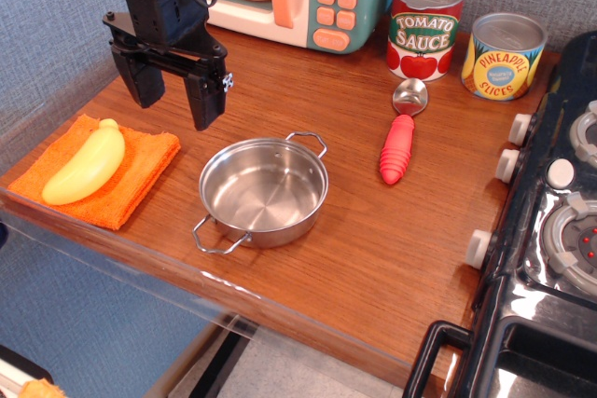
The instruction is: Move the spoon to the front of the oven.
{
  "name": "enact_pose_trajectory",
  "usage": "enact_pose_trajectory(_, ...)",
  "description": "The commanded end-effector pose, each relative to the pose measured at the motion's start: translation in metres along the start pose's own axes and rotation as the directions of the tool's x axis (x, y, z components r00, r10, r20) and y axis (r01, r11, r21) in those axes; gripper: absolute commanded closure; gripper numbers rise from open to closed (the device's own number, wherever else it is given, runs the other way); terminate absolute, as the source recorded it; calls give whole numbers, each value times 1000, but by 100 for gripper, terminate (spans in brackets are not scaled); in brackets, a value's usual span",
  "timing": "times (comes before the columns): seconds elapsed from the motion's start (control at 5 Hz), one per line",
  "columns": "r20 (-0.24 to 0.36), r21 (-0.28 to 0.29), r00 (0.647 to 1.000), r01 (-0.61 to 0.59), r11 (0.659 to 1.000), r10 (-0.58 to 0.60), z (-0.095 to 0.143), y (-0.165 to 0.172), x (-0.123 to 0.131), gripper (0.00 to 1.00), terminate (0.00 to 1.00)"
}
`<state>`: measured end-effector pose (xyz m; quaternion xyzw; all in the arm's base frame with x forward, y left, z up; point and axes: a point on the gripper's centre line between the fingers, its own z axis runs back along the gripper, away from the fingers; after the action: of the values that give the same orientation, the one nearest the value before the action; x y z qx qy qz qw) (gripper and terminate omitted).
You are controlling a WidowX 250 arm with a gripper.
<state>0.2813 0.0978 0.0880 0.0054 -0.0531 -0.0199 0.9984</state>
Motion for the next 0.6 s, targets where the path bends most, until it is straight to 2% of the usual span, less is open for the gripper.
enact_pose_trajectory(0.0, 0, 0, 1000, 0, 1000, 0, 0, 0, 0, 0, 0)
enact_pose_trajectory(0.2, 70, 6, 997, 21, 1000, -22, 4, -10, 18, 0, 0)
enact_pose_trajectory(0.4, 106, 34, 993, 52, 998, -55, 10, -22, 38, 0, 0)
